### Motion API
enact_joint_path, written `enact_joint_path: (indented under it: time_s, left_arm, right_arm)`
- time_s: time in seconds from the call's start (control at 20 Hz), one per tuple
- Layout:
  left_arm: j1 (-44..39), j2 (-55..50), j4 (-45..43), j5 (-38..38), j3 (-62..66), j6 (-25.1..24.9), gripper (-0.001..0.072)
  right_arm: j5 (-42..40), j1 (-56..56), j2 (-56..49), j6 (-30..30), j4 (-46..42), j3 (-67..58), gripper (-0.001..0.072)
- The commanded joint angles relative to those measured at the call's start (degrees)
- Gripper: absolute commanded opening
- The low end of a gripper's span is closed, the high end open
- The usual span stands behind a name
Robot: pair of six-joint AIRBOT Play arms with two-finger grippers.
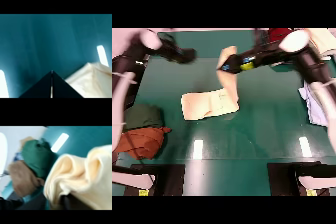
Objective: Fold the shirts.
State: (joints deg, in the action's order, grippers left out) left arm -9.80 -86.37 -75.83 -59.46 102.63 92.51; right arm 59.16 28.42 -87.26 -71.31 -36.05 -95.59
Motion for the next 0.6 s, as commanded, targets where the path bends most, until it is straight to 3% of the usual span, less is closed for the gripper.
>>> enact_joint_path:
  time_s: [0.0, 0.15, 0.3, 0.55]
  left_arm:
    - [7.65, 9.57, -4.81, -1.07, 0.92, 0.02, 0.0020]
    - [9.51, 12.15, -4.87, -1.73, 0.85, 0.00, 0.0020]
    - [8.39, 11.96, -4.55, -2.12, 0.44, 0.02, 0.0020]
    - [3.06, 11.02, -4.55, -1.03, 0.28, -1.22, 0.0020]
  right_arm:
    - [-8.13, 9.38, -8.63, 12.13, 16.11, -3.10, 0.0420]
    - [-4.07, 10.12, -11.91, 11.85, 9.73, -10.03, 0.0412]
    - [-0.11, 5.29, -9.79, 6.84, -1.36, -9.46, 0.0411]
    - [3.56, -9.07, -4.28, -2.27, -15.65, 6.32, 0.0415]
